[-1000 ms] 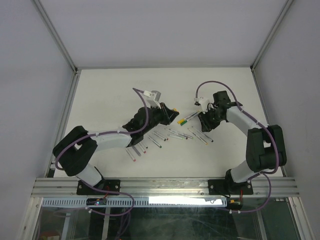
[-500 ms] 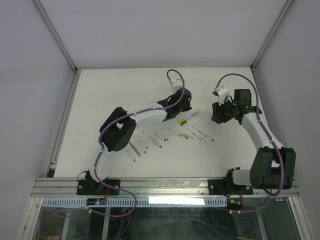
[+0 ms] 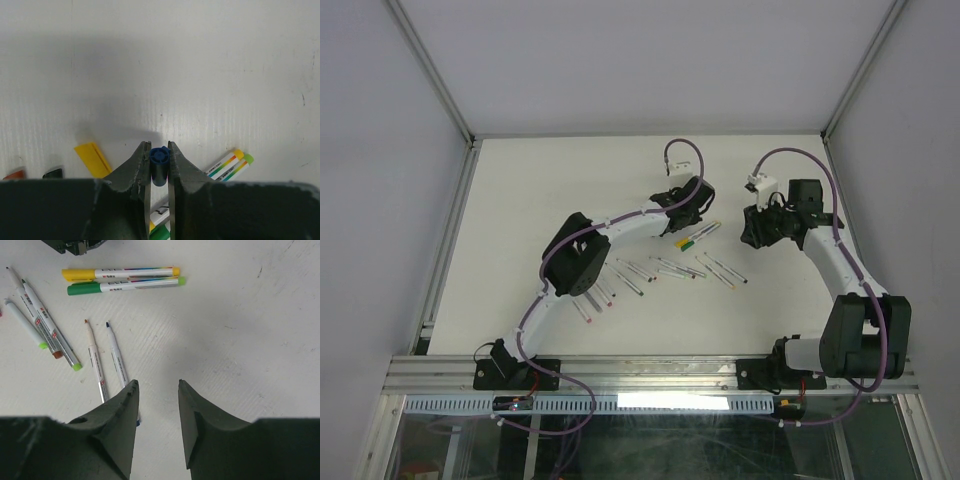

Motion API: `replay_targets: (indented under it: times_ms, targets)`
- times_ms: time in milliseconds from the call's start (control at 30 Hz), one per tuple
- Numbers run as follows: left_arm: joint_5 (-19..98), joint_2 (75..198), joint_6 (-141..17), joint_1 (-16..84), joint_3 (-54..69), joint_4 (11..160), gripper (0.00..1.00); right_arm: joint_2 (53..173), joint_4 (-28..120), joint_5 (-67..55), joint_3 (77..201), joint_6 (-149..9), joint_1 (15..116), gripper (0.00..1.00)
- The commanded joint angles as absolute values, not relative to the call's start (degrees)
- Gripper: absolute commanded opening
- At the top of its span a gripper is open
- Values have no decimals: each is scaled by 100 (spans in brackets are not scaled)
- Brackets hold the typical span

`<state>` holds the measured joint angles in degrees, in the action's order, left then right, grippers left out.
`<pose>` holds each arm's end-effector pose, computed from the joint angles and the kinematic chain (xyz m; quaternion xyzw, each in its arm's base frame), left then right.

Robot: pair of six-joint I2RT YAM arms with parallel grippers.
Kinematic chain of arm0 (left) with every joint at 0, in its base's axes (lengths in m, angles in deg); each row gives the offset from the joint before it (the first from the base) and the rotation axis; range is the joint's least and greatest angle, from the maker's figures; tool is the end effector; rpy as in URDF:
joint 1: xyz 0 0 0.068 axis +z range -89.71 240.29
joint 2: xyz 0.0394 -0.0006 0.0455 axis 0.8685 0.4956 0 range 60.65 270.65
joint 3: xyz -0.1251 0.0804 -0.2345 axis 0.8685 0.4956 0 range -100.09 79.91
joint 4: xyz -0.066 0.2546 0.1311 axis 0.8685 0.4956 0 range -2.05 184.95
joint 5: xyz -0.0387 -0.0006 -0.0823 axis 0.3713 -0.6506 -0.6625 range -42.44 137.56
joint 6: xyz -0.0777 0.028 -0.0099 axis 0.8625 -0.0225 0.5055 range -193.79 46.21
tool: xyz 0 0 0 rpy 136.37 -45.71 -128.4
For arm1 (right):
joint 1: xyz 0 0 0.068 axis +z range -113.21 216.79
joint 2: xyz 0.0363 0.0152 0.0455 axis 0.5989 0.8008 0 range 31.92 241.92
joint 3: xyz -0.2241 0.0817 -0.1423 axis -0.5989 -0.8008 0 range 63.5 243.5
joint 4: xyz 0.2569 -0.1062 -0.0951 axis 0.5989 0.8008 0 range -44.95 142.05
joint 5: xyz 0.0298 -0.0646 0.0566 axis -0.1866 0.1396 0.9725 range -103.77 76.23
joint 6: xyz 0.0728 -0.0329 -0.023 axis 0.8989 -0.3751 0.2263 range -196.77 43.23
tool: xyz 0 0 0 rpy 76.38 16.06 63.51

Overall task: Open the pen caps
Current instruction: Place the pen cap at the center of the board.

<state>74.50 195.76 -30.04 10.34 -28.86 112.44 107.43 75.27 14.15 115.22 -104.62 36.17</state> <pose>0.3954 -0.4191 0.1257 -0.0284 0.9191 -0.0877 0.3830 0.3138 0.0306 0.2045 -0.2897 0.8795 0.1486 0.3471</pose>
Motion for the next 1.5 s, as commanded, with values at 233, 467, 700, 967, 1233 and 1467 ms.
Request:
replay_targets:
  times_ms: [233,467,700,967,1233,1467]
  targets:
    - [7730,19666,-3010,983,-3329,11589,19,10593,7311,1620,11544,-10384,3530,40]
    - [7721,19671,-3004,983,-3329,11612,22,10586,7308,1646,11545,-10384,3501,40]
    - [7722,19672,-3013,983,-3314,11624,22,10567,7308,1680,11543,-10375,3469,40]
    - [7595,19433,-3116,984,-3346,11594,24,10566,7309,1734,11540,-10379,3445,40]
    - [7411,18655,-3499,952,-3081,11289,27,10368,7231,2010,11448,-10463,3444,40]
    - [7275,17176,-4014,925,-1343,10254,26,10178,7215,3224,11243,-11206,3444,40]
